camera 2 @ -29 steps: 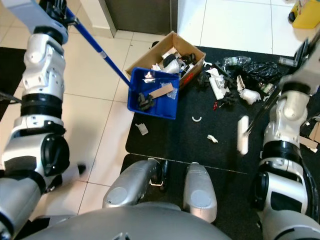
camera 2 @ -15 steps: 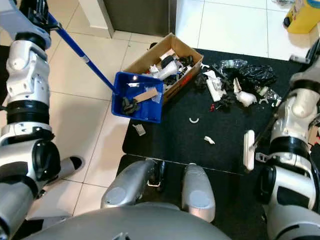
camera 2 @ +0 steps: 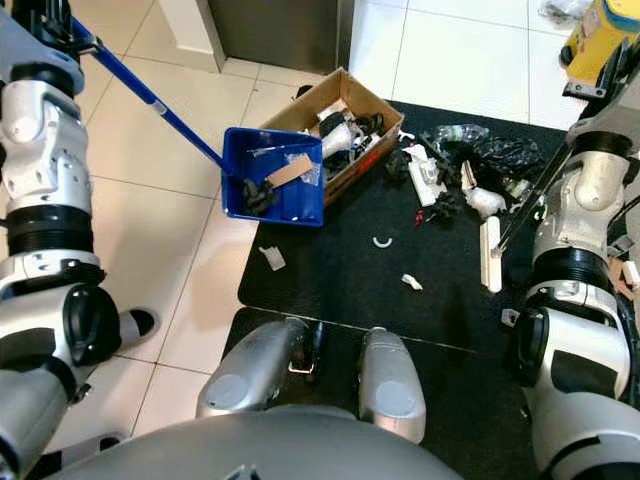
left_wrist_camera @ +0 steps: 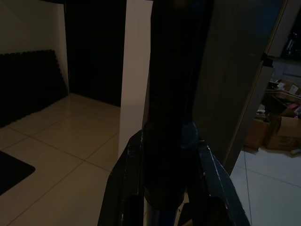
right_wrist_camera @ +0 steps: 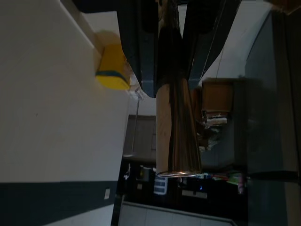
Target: Sweep floor
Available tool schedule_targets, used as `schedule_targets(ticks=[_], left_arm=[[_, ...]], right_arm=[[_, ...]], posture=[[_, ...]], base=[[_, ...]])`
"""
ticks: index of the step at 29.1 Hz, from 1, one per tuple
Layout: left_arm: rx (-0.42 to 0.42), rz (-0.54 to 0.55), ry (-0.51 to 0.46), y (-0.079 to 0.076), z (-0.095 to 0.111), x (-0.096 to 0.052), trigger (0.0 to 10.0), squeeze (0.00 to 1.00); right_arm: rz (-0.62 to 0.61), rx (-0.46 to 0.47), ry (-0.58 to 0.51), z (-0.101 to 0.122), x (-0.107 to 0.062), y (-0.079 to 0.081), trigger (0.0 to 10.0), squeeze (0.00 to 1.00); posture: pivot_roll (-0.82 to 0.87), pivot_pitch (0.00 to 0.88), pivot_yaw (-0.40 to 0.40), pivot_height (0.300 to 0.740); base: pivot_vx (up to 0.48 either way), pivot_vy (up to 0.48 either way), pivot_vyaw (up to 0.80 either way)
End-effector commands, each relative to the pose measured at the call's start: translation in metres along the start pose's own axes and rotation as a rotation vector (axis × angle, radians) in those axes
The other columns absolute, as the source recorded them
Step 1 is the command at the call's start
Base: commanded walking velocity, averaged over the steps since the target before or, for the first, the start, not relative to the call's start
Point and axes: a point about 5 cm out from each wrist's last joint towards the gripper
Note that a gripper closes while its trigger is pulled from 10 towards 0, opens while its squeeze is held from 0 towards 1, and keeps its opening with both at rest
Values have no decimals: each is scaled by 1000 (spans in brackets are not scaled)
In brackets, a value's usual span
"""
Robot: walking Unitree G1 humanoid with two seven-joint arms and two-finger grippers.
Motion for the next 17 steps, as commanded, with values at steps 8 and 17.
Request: schedule_targets(ticks=[8, 17], left_arm=[[-5, -42, -40, -14, 9, 7, 10000, 0], [2, -57, -38, -16, 9, 8, 10000, 0]], right_arm=[[-17, 5, -19, -2, -5, 0, 10000, 0], [-19, 9, -12, -5, -8, 2, 10000, 0]], posture=[[70, 0, 15, 740], [70, 0, 24, 740]], base=[[180, 0, 0], [480, 0, 0]])
Point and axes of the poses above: a point about 5 cm out from each wrist's last joint towards the gripper, its own x axis pointing out of the wrist towards the gripper, its own z axis along the axis of the wrist's last joint, y = z × x, and after that the axes turned 15 degrees about -x, right-handed
